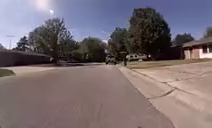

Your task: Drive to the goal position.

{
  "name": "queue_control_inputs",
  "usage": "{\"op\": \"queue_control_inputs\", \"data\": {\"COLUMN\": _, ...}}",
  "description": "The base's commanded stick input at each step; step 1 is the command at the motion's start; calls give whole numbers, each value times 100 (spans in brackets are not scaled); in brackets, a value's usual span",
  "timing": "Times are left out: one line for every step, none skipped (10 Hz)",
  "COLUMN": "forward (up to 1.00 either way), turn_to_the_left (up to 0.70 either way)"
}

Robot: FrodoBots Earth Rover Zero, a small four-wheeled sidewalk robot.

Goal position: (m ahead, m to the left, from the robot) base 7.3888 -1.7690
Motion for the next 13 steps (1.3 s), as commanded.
{"op": "queue_control_inputs", "data": {"forward": 70, "turn_to_the_left": -13}}
{"op": "queue_control_inputs", "data": {"forward": 70, "turn_to_the_left": -19}}
{"op": "queue_control_inputs", "data": {"forward": 70, "turn_to_the_left": -25}}
{"op": "queue_control_inputs", "data": {"forward": 70, "turn_to_the_left": -31}}
{"op": "queue_control_inputs", "data": {"forward": 70, "turn_to_the_left": -35}}
{"op": "queue_control_inputs", "data": {"forward": 70, "turn_to_the_left": -35}}
{"op": "queue_control_inputs", "data": {"forward": 70, "turn_to_the_left": 0}}
{"op": "queue_control_inputs", "data": {"forward": 70, "turn_to_the_left": 0}}
{"op": "queue_control_inputs", "data": {"forward": 70, "turn_to_the_left": 0}}
{"op": "queue_control_inputs", "data": {"forward": 70, "turn_to_the_left": 0}}
{"op": "queue_control_inputs", "data": {"forward": 70, "turn_to_the_left": 0}}
{"op": "queue_control_inputs", "data": {"forward": 70, "turn_to_the_left": 0}}
{"op": "queue_control_inputs", "data": {"forward": 70, "turn_to_the_left": 0}}
